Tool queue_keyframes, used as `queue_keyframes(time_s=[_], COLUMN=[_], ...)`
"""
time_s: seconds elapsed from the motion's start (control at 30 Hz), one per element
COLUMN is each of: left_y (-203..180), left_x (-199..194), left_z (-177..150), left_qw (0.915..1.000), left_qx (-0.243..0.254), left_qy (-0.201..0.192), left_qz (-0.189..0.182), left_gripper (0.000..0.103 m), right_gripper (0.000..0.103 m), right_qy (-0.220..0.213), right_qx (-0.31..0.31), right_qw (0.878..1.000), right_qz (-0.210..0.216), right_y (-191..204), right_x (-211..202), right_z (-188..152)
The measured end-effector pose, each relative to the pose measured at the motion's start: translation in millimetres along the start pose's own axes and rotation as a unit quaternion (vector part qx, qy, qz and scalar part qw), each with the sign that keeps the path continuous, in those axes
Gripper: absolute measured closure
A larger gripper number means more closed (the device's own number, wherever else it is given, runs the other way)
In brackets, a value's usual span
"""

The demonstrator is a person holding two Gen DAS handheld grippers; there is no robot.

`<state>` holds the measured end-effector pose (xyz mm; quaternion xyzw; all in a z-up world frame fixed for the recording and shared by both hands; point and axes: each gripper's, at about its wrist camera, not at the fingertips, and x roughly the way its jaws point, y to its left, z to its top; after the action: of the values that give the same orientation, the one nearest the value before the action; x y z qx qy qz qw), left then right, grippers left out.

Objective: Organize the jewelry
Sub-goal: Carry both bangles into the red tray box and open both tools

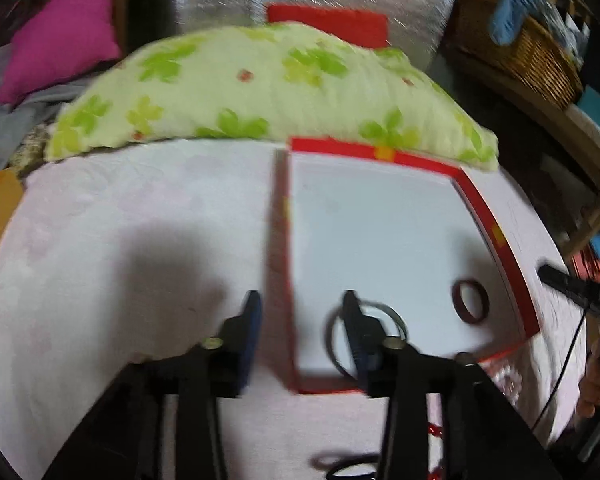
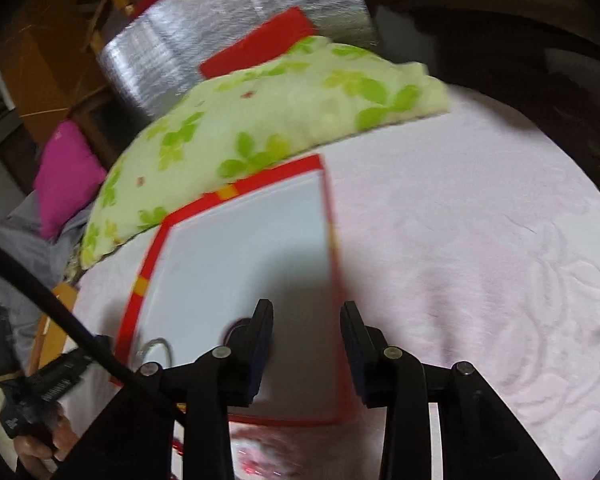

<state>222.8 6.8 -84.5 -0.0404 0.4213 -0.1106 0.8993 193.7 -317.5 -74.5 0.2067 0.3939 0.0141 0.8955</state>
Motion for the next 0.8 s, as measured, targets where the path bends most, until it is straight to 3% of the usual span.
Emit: queue_keyframes(time_s=[0.13,0.2,0.27,0.43,0.67,0.8], left_y=[12,15,14,10,-1,0], left_x=[5,11,15,26,30,26], left_z=[1,-2,-6,-15,-19,-18], left_qw=[0.9994,0.9984,0.9976,0.9945,0.9941,0.9949], left_qx=[-0.031,-0.044,-0.046,-0.047,-0.032,-0.025], left_qy=[0.015,0.034,0.05,0.089,0.098,0.095], left_qz=[-0.006,-0.01,-0.018,-0.032,-0.033,-0.025], left_gripper=[0.052,0.052,0.052,0.052,0.052,0.052], right_gripper=[0.065,0.07,0.084,0.095,0.096,0.096], right_qy=[0.034,0.039,0.043,0.043,0.018,0.034], right_qx=[0.011,-0.002,-0.012,-0.029,-0.072,-0.033], right_qw=[0.999,0.999,0.999,0.998,0.996,0.998], right_qz=[0.002,-0.002,-0.007,-0.038,-0.056,-0.034], right_y=[-10,-6,-5,-1,11,0], right_x=[9,14,16,28,39,35], right_z=[-3,-5,-7,-7,-1,2])
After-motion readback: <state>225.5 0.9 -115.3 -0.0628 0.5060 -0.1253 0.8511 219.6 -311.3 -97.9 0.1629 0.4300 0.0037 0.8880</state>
